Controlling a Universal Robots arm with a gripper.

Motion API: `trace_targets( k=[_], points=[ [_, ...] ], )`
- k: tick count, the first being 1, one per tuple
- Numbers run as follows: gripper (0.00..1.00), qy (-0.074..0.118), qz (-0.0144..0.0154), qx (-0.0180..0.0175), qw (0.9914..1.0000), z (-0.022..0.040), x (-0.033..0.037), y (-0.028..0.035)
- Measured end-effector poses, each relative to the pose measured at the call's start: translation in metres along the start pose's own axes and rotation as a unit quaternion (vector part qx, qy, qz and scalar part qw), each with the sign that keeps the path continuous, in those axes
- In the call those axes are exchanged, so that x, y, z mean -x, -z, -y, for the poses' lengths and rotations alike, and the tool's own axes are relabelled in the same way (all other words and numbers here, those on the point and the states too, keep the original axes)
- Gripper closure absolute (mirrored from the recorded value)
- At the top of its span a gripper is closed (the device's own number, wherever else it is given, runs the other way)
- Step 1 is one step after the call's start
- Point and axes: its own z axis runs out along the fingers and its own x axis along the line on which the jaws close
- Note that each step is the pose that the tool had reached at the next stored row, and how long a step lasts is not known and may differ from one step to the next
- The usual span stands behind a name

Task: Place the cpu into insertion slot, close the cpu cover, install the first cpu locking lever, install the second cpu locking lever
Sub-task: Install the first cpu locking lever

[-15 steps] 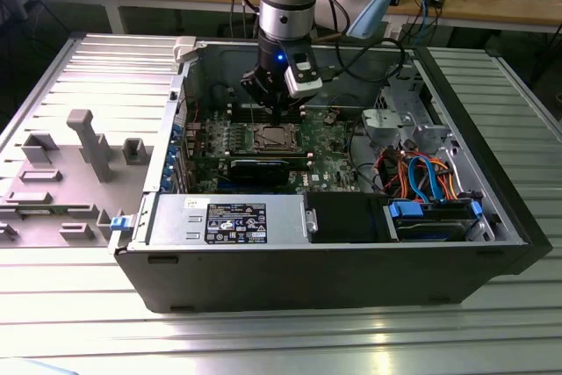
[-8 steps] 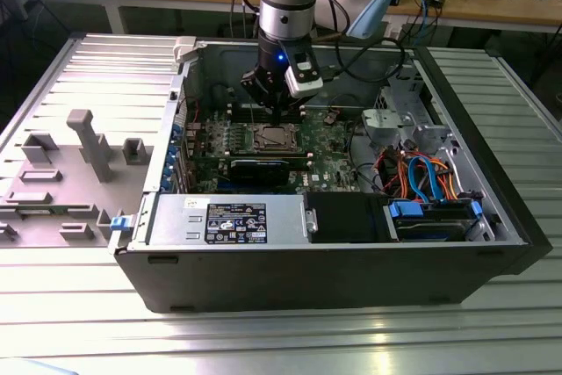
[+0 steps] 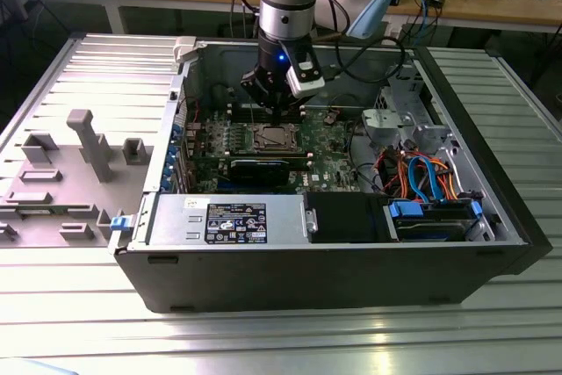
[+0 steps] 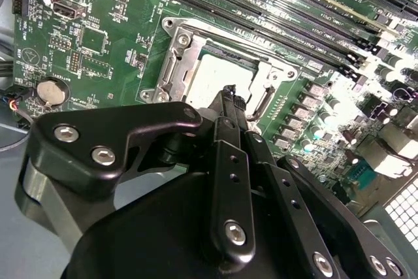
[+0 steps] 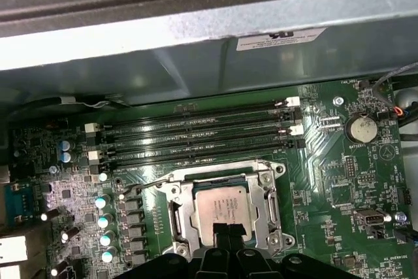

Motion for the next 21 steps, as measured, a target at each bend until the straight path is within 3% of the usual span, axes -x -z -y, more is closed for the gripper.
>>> trace_targets(
  k=[21],
  points=[
    [0.89,0.037,0.0005,-0.0003,0.99930,0.0000,0.0000,0.0000]
  ],
)
